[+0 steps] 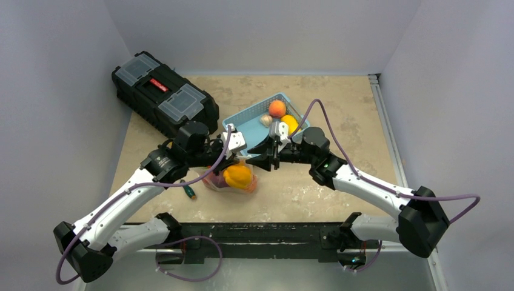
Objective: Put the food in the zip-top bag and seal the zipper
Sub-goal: Adjust the zipper food storage bag at the center of the board.
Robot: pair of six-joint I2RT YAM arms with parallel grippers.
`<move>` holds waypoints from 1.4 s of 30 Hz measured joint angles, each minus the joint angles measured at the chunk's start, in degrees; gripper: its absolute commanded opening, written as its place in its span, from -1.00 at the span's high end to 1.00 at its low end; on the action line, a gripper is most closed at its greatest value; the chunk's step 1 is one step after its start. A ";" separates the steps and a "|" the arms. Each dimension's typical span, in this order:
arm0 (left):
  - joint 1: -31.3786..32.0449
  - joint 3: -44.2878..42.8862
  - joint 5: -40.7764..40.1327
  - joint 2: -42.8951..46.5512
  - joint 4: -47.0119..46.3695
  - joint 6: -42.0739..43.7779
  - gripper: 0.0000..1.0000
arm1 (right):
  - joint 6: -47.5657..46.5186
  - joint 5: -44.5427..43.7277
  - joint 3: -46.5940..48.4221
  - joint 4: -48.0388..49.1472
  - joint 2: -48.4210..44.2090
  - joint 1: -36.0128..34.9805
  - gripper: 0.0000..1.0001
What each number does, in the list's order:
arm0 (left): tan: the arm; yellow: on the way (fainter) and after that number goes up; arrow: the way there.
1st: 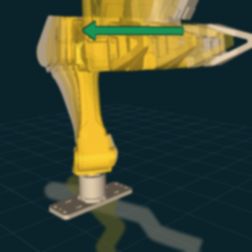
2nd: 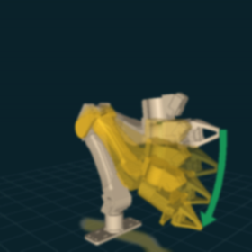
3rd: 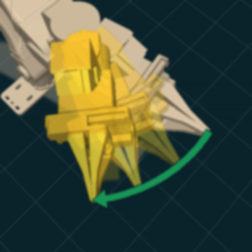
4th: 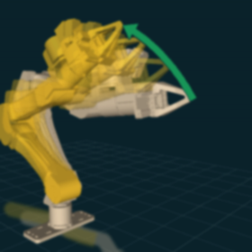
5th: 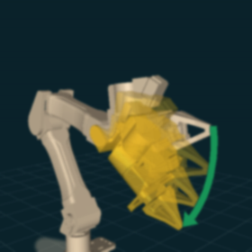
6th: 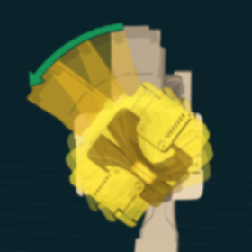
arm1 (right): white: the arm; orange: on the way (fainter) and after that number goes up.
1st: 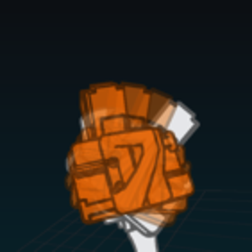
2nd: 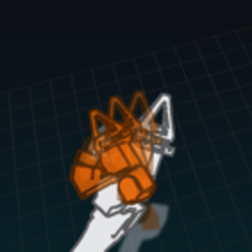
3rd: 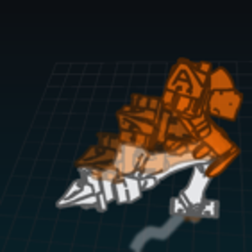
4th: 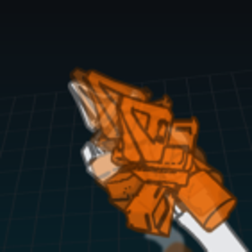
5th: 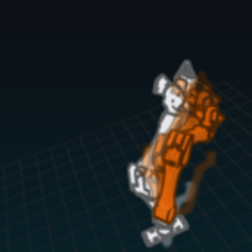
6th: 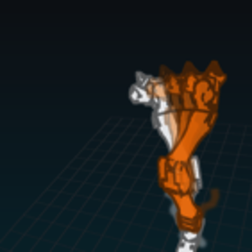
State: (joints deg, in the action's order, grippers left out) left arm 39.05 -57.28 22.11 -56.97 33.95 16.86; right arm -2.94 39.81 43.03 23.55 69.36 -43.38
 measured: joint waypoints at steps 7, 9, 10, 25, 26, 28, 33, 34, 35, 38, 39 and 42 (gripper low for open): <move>-0.02 3.74 0.02 3.96 -1.18 -4.33 1.00 | 9.05 -4.39 -5.53 10.21 0.46 0.00 0.18; -0.02 4.48 0.00 4.94 -1.79 -5.16 1.00 | 10.67 -4.46 -5.97 11.65 1.05 0.00 0.11; -0.02 4.83 -0.04 5.38 -2.10 -5.70 1.00 | 11.04 -4.48 -5.99 12.09 1.22 0.00 0.10; -0.02 6.16 0.35 6.67 -5.53 -12.09 -0.47 | 19.02 0.24 -6.10 21.16 6.73 0.04 1.00; -0.04 5.90 0.61 6.47 -5.35 -11.98 -0.49 | 19.08 0.37 -6.10 21.35 6.73 0.04 1.00; -0.04 4.55 1.05 5.35 -4.42 -11.67 -0.52 | 19.12 0.57 -6.16 21.70 6.62 0.04 1.00; -1.07 0.37 3.50 -0.31 -2.21 -10.69 -0.53 | 17.75 1.77 -6.95 20.55 4.33 0.04 1.00; -1.49 -0.22 4.24 -1.49 -1.77 -10.51 -0.53 | 17.18 1.84 -6.97 20.02 3.63 0.04 1.00; -1.79 -0.55 4.92 -2.27 -1.42 -10.27 -0.52 | 16.52 1.84 -7.02 19.28 2.75 0.04 1.00; -2.69 -1.38 7.39 -4.09 -0.24 -9.73 -0.36 | 14.05 1.68 -7.65 16.59 -1.22 0.04 1.00; -2.78 -1.53 8.07 -4.31 0.11 -9.64 -0.22 | 13.25 1.64 -7.98 15.98 -2.62 0.04 1.00; -2.95 -2.71 10.14 -4.68 1.57 -9.18 -0.01 | 11.47 1.66 -8.22 14.82 -5.05 0.04 1.00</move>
State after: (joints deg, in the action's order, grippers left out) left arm 36.10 -59.99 32.25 -61.65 35.53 7.68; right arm 8.54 41.47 34.81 38.37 64.31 -43.33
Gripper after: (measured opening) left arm 0.589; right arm 0.003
